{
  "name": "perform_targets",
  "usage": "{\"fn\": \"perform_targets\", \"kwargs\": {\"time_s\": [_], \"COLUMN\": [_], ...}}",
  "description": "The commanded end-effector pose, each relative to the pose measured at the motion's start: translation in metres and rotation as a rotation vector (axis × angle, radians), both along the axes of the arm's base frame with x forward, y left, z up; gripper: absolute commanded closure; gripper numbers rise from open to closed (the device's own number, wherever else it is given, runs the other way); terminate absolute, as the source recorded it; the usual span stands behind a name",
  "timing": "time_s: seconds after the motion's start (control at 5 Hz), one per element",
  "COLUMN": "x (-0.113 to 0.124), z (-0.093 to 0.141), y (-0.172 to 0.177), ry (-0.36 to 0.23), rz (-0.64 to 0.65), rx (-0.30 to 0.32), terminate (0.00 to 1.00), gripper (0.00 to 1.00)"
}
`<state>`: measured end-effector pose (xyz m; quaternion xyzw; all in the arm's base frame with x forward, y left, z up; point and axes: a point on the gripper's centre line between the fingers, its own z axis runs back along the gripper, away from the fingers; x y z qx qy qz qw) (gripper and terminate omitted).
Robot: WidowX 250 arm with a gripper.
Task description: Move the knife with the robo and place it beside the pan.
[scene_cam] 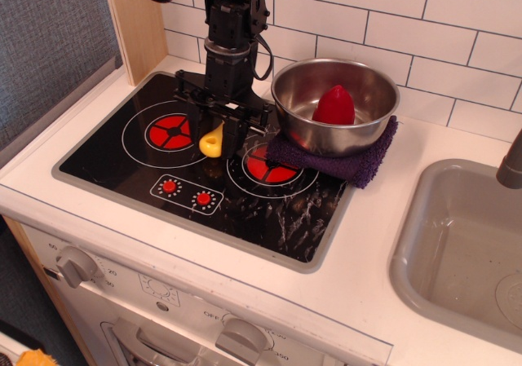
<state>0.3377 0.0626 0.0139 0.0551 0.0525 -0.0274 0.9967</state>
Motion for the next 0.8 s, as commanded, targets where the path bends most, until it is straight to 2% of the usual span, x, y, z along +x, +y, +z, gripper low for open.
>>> {"fn": "perform_targets", "kwargs": {"time_s": [0.0,0.2,0.4,0.6], "x": [0.013,0.015,0.017,0.019], "z": [0.014,0.017,0.023,0.042], "y": [0.015,0.014,0.009,0.004], "ry": [-0.065,-0.065,-0.073,-0.128], "rz": [0.057,0.078,0.042,-0.005], "rx": [-0.003,-0.006,0.002,0.01], "terminate": [0.0,0.0,0.0,0.0], "gripper": [1.0,0.0,0.0,0.0]}}
